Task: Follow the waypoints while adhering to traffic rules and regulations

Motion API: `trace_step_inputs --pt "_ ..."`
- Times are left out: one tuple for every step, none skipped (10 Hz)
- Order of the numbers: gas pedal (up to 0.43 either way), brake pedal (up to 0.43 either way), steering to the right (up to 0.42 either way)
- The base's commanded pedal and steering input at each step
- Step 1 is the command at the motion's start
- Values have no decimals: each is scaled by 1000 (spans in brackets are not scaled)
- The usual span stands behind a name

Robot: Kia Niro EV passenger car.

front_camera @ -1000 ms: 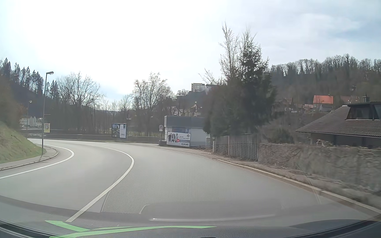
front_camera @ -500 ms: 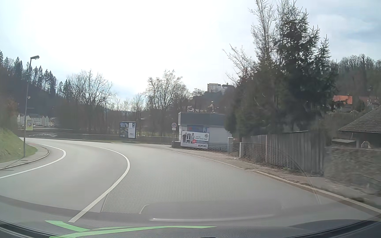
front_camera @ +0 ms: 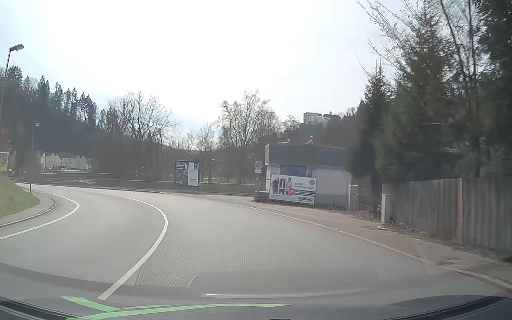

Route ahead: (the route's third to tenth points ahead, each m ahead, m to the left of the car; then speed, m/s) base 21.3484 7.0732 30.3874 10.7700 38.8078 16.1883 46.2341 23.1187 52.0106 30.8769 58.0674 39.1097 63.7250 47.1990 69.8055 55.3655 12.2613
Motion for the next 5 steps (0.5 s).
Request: trace_step_inputs --pt "0 0 -61" --pt "0 0 -63" --pt "0 0 -64" --pt "0 0 -66" --pt "0 0 -69"
